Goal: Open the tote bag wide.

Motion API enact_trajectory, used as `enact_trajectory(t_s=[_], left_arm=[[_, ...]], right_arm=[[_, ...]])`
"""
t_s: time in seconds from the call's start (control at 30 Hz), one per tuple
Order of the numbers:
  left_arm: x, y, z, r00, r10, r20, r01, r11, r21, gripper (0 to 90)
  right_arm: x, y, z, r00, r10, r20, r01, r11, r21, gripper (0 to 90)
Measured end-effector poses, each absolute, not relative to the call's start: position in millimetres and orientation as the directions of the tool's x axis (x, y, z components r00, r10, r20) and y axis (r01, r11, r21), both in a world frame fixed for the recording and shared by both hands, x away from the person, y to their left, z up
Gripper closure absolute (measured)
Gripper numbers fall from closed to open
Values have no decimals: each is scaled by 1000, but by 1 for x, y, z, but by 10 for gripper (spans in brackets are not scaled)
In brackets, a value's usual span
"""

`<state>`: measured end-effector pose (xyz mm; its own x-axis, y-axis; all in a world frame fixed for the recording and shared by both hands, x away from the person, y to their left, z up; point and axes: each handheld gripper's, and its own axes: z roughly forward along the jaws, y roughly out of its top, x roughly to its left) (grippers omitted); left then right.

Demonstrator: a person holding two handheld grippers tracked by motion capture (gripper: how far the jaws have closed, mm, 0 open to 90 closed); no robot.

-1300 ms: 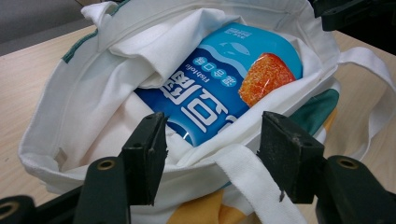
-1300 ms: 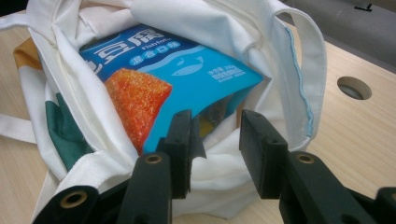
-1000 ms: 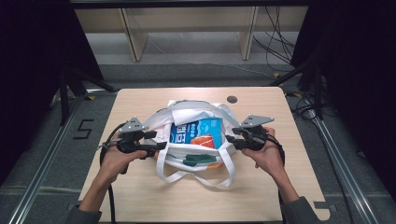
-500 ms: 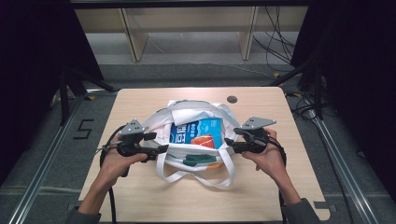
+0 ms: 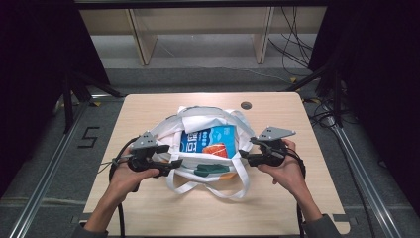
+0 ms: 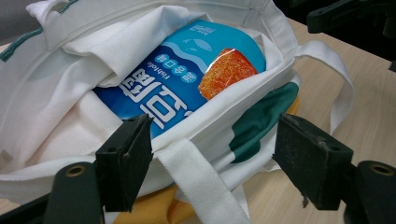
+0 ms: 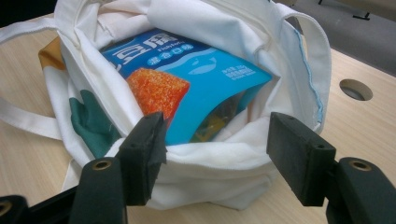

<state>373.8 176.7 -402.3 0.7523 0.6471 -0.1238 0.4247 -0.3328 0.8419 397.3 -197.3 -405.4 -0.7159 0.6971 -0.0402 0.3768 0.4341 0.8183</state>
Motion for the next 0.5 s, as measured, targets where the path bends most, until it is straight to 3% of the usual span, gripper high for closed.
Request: enact_trajectory(t_s=[0.5], left_arm=[[362, 174, -405, 769, 631, -102, 399, -349, 848, 261]], right_arm=[[383, -199, -407, -732, 680, -44, 362, 443, 820, 360]])
